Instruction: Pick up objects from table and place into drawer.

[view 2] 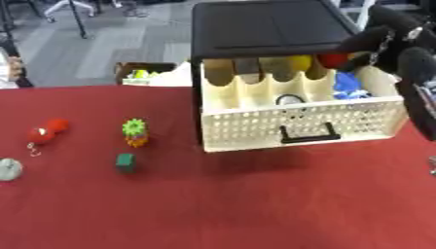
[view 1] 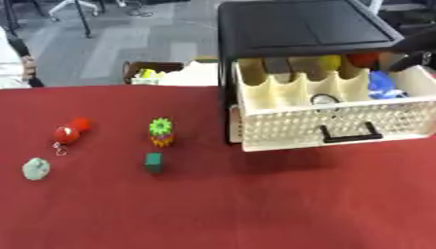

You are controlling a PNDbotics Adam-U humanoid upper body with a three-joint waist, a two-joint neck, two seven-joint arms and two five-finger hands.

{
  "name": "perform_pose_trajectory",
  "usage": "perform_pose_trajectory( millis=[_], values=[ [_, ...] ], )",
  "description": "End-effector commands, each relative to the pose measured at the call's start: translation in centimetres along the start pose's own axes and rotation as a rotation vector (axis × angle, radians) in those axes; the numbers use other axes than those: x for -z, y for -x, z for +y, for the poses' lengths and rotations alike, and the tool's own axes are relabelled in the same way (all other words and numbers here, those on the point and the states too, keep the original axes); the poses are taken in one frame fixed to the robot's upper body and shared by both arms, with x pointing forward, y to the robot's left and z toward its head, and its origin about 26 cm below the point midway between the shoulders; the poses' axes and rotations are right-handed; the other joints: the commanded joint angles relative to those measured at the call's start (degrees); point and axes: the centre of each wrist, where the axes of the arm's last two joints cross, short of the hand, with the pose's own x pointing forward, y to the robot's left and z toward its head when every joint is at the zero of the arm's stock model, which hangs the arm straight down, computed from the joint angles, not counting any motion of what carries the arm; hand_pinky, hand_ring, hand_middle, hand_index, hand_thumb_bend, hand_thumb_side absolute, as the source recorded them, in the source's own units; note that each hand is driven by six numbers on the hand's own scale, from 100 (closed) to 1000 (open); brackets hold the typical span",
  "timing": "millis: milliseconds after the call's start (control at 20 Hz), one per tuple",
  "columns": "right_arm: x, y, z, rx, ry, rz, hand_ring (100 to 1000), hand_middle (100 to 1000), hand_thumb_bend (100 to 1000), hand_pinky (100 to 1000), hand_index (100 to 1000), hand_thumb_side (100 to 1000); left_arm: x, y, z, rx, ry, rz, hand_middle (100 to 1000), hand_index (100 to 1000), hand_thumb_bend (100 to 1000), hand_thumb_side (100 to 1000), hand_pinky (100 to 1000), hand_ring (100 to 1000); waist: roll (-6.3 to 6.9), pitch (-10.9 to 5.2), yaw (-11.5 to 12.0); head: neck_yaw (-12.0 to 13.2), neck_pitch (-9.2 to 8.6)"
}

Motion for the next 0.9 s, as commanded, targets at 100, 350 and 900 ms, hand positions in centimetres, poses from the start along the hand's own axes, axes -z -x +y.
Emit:
perform_pose_trajectory(
  millis=[100,350,900],
  values=[
    [0.6,-0.3,0.1,0.068,0.034,-0.089,834,806,100,742,996,1000,0.7,-0.5,0.2,0.0,0.004,-0.038,761,804,100,936,666,763,0.08,-0.87,0.2,0.5,0.59],
    [0.8,-0.1,1.0,0.154,0.169,-0.158,828,795,100,740,963,1000,0.8,-0.6,0.1,-0.004,0.005,-0.045,762,805,100,929,667,764,0.46,-0.97,0.4,1.2,0.93],
    [0.4,0.2,2.0,0.226,0.39,-0.196,810,777,100,706,907,1000,1.4,-0.8,0.2,-0.005,0.024,-0.077,763,809,100,903,670,769,1.04,-1.44,-0.1,2.4,2.25]
  ],
)
